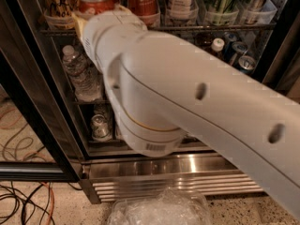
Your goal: Pick coke can from top shelf of fridge
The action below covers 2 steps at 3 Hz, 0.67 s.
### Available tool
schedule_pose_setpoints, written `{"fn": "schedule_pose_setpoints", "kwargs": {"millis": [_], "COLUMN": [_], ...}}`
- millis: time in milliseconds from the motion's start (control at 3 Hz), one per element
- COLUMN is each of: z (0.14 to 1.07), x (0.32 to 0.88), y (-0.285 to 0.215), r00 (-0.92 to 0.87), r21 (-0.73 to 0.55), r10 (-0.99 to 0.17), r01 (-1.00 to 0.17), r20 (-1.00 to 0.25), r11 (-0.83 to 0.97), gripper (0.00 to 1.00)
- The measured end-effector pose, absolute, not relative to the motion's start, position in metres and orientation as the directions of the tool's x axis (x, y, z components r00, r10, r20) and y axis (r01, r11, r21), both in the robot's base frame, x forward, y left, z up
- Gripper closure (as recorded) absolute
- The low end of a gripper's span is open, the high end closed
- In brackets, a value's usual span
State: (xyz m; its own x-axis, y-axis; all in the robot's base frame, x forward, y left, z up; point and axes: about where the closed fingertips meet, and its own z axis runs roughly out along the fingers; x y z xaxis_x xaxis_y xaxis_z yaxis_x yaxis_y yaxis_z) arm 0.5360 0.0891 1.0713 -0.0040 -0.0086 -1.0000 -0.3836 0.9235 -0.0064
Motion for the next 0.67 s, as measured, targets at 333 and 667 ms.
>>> {"fn": "schedule_pose_setpoints", "kwargs": {"millis": [333,667], "z": [1.044,1.024], "x": [0.530,0.516], "y": [0.070,0.068], "r00": [-0.059,-0.105], "r21": [0.058,0.107], "r10": [0.034,0.060], "r01": [-0.461,-0.541], "r20": [-0.998,-0.993], "r11": [0.886,0.834], "gripper": [1.00,1.00]}}
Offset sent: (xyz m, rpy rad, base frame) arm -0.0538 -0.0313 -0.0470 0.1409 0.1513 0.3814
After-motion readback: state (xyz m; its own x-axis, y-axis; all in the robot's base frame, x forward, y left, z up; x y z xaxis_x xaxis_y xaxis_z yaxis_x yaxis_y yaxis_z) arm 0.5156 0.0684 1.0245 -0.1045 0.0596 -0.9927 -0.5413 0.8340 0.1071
